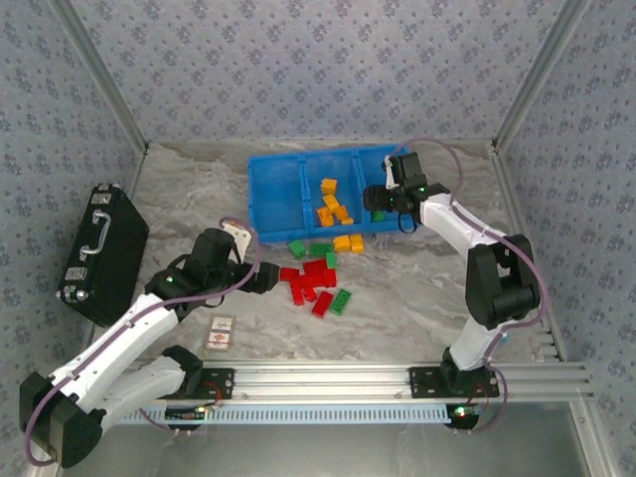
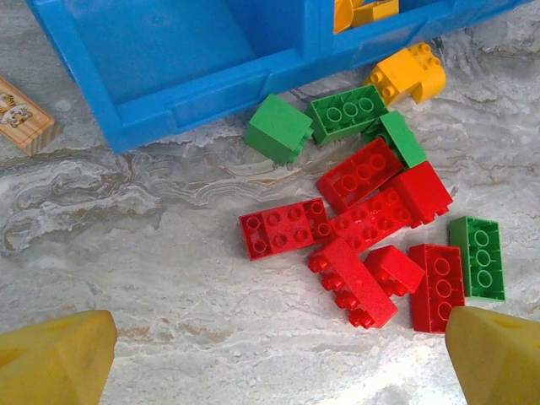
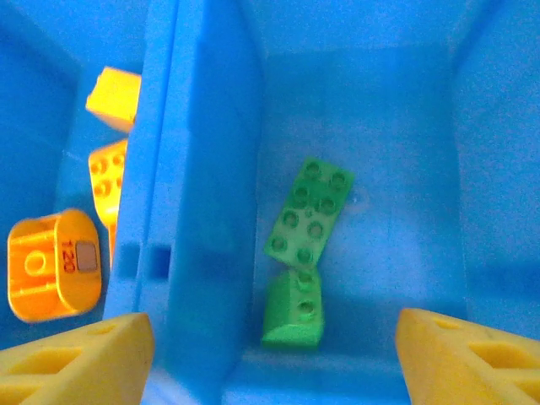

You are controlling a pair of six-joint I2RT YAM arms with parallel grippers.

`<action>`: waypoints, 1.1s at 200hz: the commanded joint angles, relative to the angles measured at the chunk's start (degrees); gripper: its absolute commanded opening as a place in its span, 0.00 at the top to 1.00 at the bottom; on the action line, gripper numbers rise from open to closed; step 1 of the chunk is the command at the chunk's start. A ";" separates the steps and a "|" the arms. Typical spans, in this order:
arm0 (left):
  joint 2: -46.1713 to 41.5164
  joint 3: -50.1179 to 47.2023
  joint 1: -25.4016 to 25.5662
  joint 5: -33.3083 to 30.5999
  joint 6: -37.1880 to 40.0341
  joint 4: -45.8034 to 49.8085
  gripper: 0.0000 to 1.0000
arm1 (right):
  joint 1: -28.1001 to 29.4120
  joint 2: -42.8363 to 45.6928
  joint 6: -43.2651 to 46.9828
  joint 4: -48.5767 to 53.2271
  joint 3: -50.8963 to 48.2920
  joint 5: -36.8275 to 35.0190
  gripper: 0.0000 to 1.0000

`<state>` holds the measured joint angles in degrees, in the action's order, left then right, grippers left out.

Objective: Sort the legos into containers by color
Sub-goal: Place the lego in the container, then pick up the lego from the center of the table.

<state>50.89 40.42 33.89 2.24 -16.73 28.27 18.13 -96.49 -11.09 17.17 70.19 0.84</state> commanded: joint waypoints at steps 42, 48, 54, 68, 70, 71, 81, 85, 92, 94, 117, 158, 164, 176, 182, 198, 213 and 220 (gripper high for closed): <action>-1.05 -4.94 3.60 -2.21 -10.35 -1.38 0.06 | 14.37 14.80 -8.17 2.47 -17.78 -1.99 0.26; -0.51 -5.41 4.54 -2.47 -11.92 -1.87 0.06 | 15.69 15.44 -9.12 2.47 -18.48 -2.34 0.27; 0.16 -5.85 5.43 -2.87 -13.42 -2.24 0.07 | 16.78 15.82 -9.86 2.40 -18.86 -2.09 0.27; 1.84 -6.30 7.30 -4.34 -16.39 -3.11 0.08 | 18.96 15.94 -10.43 1.73 -19.26 -1.69 0.27; 2.04 -6.32 7.54 -4.57 -16.82 -3.19 0.08 | 19.32 15.90 -10.44 1.51 -19.38 -1.50 0.27; 2.16 -6.32 7.66 -4.63 -17.01 -3.30 0.08 | 19.32 15.90 -10.44 1.51 -19.38 -1.50 0.27; 3.20 -6.30 8.41 -5.25 -18.45 -3.82 0.09 | 20.27 15.18 -10.44 0.91 -19.22 -0.68 0.28; 3.51 -6.32 8.66 -5.52 -18.90 -3.96 0.09 | 20.61 14.79 -10.39 0.65 -19.12 -0.41 0.28; 3.89 -6.33 8.97 -5.83 -19.50 -4.25 0.09 | 21.13 14.01 -10.44 0.11 -19.04 0.11 0.28; 3.96 -6.32 9.06 -5.91 -19.73 -4.20 0.09 | 21.26 13.79 -10.44 -0.08 -19.04 0.28 0.29; 3.75 -6.33 9.66 -6.27 -20.83 -4.46 0.09 | 23.11 10.35 -10.83 -2.24 -18.54 2.44 0.29; 1.52 -5.62 10.30 -8.21 -21.06 -2.51 0.09 | 27.02 3.09 -11.99 -3.01 -15.87 2.96 0.29; 1.20 -5.54 10.32 -8.53 -21.06 -2.23 0.09 | 27.37 2.46 -12.10 -2.97 -15.71 2.65 0.29; 0.79 -5.53 10.32 -8.89 -20.98 -1.91 0.08 | 27.66 1.32 -12.31 -2.92 -15.27 2.02 0.29; 0.70 -5.53 10.32 -8.99 -20.93 -1.89 0.08 | 27.82 1.10 -12.24 -3.08 -15.20 1.89 0.29; 0.78 -5.54 10.32 -8.88 -20.89 -2.00 0.08 | 27.84 0.87 -12.30 -3.36 -14.86 1.77 0.29; 1.04 -5.55 10.32 -8.89 -20.79 -2.11 0.08 | 27.56 0.78 -12.32 -3.63 -14.50 1.52 0.29; 1.13 -5.62 10.29 -8.91 -20.71 -2.19 0.08 | 27.31 0.45 -12.29 -3.86 -14.15 1.46 0.29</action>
<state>52.38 34.11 43.90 -5.63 -37.17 25.52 45.89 -95.13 -22.39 14.41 53.78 2.87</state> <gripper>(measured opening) 0.919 0.711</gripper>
